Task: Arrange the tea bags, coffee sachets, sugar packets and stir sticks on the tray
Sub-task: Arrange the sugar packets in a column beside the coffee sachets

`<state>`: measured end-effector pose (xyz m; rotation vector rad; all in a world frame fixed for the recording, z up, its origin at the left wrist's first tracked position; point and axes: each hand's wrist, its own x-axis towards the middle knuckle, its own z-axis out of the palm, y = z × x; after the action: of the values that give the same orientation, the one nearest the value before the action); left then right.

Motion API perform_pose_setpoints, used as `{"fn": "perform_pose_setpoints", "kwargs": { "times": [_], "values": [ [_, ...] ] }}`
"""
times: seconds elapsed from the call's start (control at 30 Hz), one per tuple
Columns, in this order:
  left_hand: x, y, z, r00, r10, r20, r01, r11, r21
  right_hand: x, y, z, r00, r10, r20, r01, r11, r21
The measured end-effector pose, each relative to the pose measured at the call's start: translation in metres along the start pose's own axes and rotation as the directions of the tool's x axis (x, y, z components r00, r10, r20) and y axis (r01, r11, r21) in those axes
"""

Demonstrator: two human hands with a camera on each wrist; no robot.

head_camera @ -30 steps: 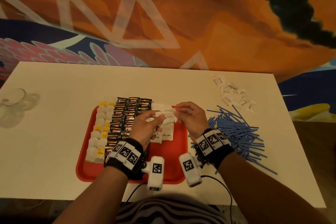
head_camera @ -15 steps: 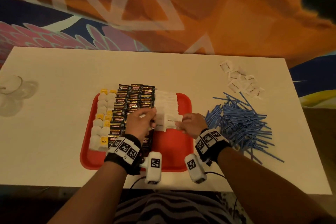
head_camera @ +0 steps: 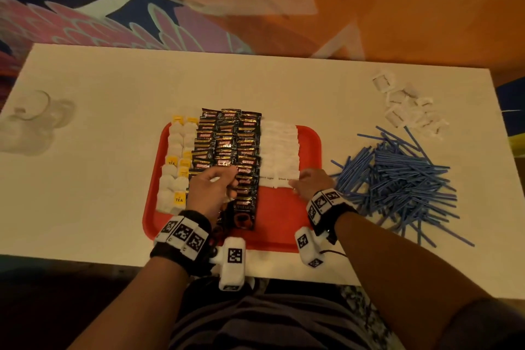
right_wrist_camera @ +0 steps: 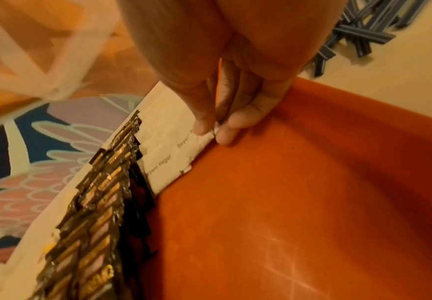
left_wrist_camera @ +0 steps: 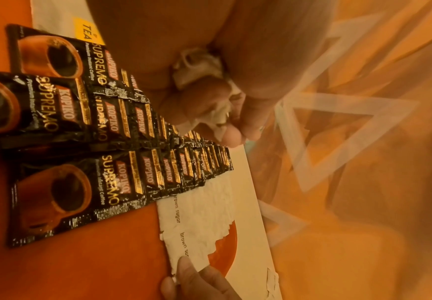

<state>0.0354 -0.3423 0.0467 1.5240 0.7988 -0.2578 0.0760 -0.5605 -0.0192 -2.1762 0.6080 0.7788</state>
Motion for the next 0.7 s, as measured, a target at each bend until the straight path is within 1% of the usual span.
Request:
{"fn": "perform_pose_setpoints", "kwargs": {
  "times": [0.07, 0.13, 0.2, 0.27, 0.33, 0.4, 0.47, 0.53, 0.7],
  "values": [
    [-0.001, 0.000, -0.001, 1.000, -0.003, 0.003, 0.003, 1.000, -0.007, 0.002, 0.001, 0.004, 0.999, 0.003, -0.034, -0.004, 1.000, -0.019],
    [-0.002, 0.001, -0.002, 1.000, -0.002, 0.009, 0.002, 1.000, -0.009, 0.003, 0.004, 0.007, 0.997, -0.002, -0.071, 0.004, 1.000, 0.015],
    [-0.001, 0.001, -0.003, 1.000, -0.003, 0.009, 0.003, 1.000, 0.004, 0.000, 0.005, 0.007, 0.992, -0.047, -0.114, 0.047, 0.999, 0.004],
    [0.000, 0.002, -0.005, 1.000, 0.003, 0.013, -0.004, 1.000, 0.025, -0.003, 0.005, 0.005, 0.977, -0.128, -0.168, 0.123, 0.992, -0.039],
    [0.000, 0.003, -0.006, 1.000, 0.008, 0.009, -0.008, 1.000, 0.030, -0.005, 0.004, 0.006, 0.943, -0.268, -0.199, 0.253, 0.963, -0.094],
    [-0.001, 0.005, -0.007, 1.000, 0.006, 0.006, -0.007, 0.999, 0.032, -0.006, 0.001, 0.010, 0.909, -0.386, -0.158, 0.368, 0.920, -0.135],
    [-0.002, 0.006, -0.007, 1.000, 0.000, 0.006, -0.001, 0.999, 0.032, -0.005, -0.002, 0.015, 0.894, -0.439, -0.089, 0.419, 0.889, -0.185],
    [-0.004, 0.006, -0.008, 1.000, -0.009, 0.009, 0.008, 1.000, 0.021, -0.002, -0.003, 0.021, 0.894, -0.444, -0.059, 0.424, 0.881, -0.211],
    [-0.006, 0.006, -0.010, 0.999, -0.036, 0.027, 0.035, 0.999, 0.003, 0.002, -0.001, 0.027, 0.904, -0.424, -0.050, 0.407, 0.892, -0.197]
  ]
}}
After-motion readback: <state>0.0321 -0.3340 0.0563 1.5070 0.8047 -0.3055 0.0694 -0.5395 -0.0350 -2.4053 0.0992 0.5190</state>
